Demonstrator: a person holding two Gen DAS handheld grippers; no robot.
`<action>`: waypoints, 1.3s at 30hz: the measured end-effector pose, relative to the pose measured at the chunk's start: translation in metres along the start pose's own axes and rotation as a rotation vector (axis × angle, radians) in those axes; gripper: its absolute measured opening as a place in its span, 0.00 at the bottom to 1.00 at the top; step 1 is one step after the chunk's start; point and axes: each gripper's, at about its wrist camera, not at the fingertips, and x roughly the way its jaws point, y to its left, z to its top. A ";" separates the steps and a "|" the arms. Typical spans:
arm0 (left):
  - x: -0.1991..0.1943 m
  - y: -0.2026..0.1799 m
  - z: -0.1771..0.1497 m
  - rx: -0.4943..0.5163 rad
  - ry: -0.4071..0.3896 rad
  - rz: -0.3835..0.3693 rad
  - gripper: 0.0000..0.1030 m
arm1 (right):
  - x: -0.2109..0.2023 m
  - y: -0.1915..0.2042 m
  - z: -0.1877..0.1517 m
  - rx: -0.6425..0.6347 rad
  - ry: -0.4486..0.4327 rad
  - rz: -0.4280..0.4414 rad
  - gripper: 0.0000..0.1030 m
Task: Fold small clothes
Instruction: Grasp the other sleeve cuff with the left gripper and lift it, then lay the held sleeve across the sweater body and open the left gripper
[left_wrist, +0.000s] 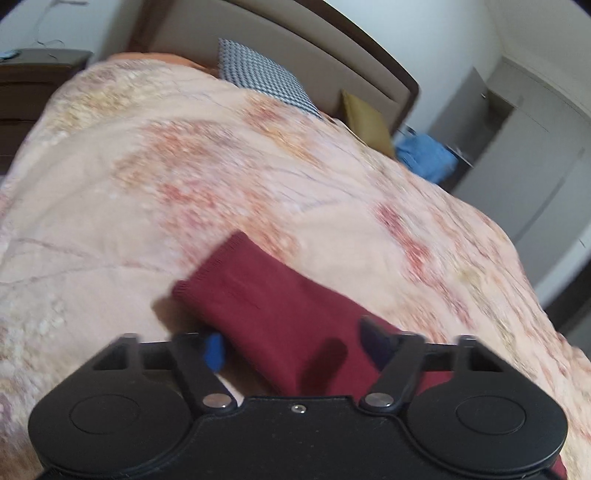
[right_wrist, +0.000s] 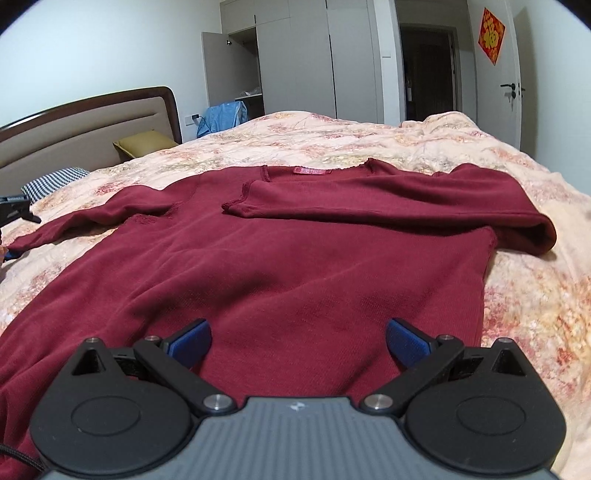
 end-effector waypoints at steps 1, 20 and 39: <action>0.000 0.000 0.001 0.008 -0.008 0.018 0.38 | 0.000 -0.001 -0.001 0.003 0.000 0.003 1.00; -0.090 -0.190 0.040 0.405 -0.309 -0.274 0.05 | 0.000 -0.007 -0.006 0.039 -0.026 0.034 1.00; -0.121 -0.371 -0.230 0.952 0.042 -0.858 0.06 | -0.032 -0.052 -0.025 0.352 -0.258 0.128 1.00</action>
